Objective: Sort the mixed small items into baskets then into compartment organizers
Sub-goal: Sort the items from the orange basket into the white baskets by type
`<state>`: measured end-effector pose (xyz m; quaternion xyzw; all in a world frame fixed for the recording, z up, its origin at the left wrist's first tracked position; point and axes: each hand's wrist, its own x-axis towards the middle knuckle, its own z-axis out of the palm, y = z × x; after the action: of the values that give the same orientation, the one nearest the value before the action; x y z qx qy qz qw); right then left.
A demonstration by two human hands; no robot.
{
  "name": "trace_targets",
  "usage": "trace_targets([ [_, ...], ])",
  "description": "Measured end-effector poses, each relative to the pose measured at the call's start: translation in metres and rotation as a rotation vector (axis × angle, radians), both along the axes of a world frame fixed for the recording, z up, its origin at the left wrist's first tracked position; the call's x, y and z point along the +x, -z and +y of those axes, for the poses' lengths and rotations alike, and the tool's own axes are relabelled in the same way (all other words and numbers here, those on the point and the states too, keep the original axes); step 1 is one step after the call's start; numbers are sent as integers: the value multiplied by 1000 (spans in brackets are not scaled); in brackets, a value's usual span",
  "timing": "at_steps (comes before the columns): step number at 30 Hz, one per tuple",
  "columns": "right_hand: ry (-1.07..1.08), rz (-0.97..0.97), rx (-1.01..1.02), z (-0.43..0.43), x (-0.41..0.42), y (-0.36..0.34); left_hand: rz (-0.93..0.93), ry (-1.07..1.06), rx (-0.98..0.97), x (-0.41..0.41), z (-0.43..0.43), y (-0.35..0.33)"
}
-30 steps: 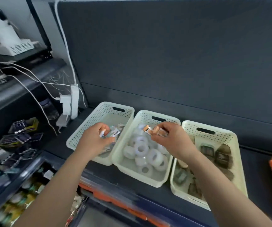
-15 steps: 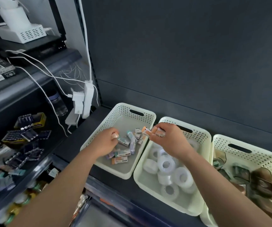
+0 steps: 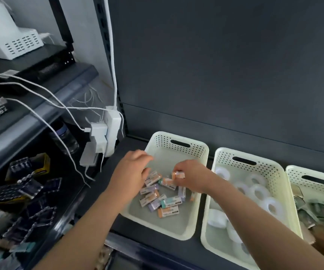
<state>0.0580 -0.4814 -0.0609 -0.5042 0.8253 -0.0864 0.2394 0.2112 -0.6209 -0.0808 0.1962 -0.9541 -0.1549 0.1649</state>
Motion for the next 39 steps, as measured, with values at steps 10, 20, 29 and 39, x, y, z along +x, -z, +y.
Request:
trace_targets([
  [10,272,165,-18,-3,15,7,-30,134,7,-9,-31,11],
  [20,549,291,-226,107,32,-49,93,376,-3,-53,46,-44],
  [29,855,406,-242,294,30,-60,106,639,79,-102,216,-60],
  [39,1014,468,-164,538,-8,-61,87,714,90,-162,423,-69],
])
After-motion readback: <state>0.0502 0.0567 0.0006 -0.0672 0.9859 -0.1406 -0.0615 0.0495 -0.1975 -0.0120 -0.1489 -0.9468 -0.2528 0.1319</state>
